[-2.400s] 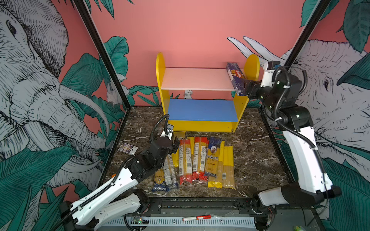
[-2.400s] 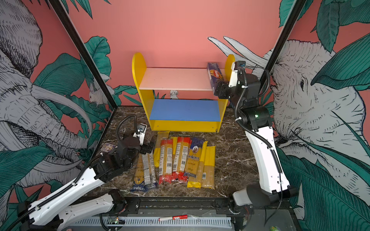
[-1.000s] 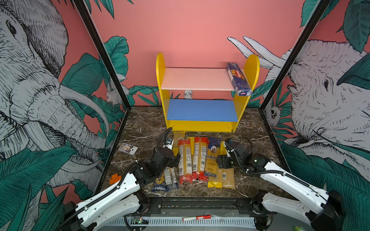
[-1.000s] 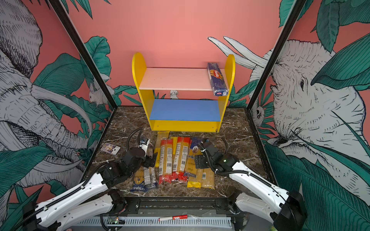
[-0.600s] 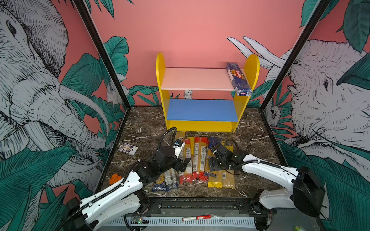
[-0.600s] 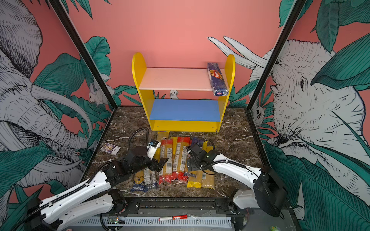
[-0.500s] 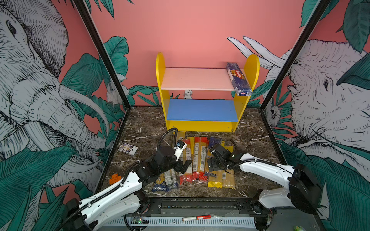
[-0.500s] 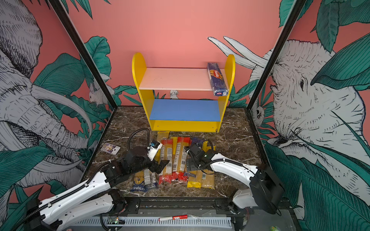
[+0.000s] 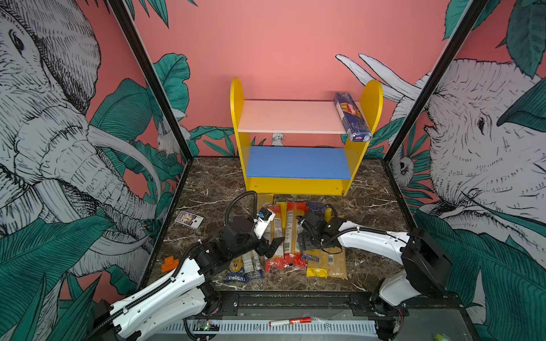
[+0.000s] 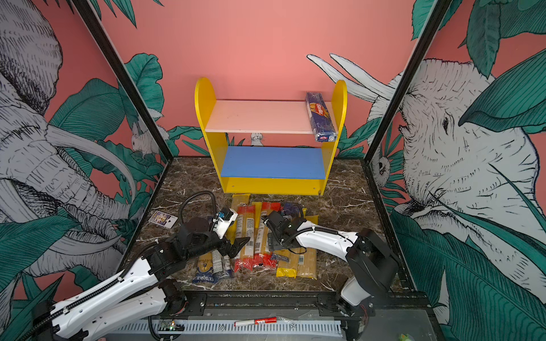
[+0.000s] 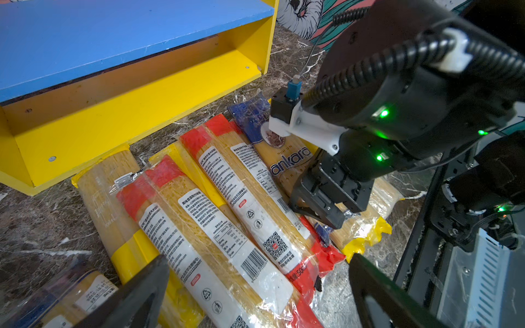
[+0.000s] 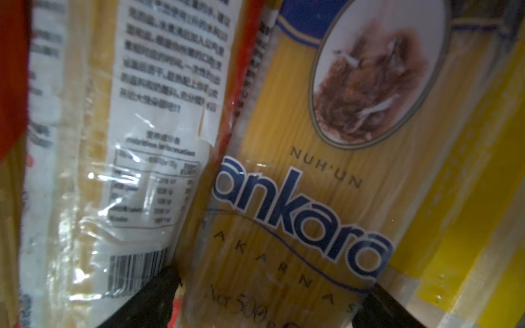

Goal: Arrange pasta packages on shelves
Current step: Move the pasta bags to the center of the table.

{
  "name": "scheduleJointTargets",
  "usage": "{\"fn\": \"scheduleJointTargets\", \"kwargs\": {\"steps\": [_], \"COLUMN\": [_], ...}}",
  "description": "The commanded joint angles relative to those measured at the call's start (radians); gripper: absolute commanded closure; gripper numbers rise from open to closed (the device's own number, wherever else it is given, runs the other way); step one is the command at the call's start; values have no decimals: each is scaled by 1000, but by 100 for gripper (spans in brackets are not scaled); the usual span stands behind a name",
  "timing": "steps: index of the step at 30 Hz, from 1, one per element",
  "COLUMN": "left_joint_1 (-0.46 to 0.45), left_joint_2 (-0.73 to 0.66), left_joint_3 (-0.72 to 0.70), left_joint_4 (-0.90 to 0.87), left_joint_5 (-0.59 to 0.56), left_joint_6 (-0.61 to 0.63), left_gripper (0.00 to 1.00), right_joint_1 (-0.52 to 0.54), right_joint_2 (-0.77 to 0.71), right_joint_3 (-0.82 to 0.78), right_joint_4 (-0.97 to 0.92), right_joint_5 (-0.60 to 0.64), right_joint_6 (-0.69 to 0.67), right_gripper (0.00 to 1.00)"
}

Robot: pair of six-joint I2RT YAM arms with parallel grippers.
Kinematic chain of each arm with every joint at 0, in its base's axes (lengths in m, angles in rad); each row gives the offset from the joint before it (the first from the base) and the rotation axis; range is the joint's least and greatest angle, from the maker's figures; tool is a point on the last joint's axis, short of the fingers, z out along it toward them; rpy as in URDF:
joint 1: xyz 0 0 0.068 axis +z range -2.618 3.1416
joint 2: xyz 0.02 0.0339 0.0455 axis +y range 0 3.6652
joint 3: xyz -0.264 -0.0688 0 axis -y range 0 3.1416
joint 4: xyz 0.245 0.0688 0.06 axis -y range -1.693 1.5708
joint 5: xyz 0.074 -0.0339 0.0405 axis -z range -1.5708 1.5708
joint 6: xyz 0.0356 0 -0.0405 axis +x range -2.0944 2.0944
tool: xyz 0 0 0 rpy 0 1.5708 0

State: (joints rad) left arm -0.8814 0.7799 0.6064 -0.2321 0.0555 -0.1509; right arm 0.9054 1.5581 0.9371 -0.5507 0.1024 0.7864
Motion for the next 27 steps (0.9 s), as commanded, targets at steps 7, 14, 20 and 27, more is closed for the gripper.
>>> {"fn": "scheduleJointTargets", "kwargs": {"steps": [7, 14, 20, 27], "left_joint_1": [-5, -5, -5, -5], "left_joint_2": [-46, -67, -62, -57], "left_joint_3": [-24, -31, -26, -18], "left_joint_4": [30, 39, 37, 34], "left_joint_5": [-7, -8, -5, 0], "left_joint_6": [16, 16, 14, 8], "left_gripper": [1, 1, 1, 1], "right_joint_1": [17, -10, -37, -56], "right_joint_2": [114, 51, 1, 33], "right_joint_3": [-5, -53, -72, -74], "right_joint_4": [-88, -212, -242, -186], "right_joint_5": [84, 180, 204, 184], "right_joint_6": [59, 46, 31, 8], "right_gripper": [15, 14, 14, 14]}}
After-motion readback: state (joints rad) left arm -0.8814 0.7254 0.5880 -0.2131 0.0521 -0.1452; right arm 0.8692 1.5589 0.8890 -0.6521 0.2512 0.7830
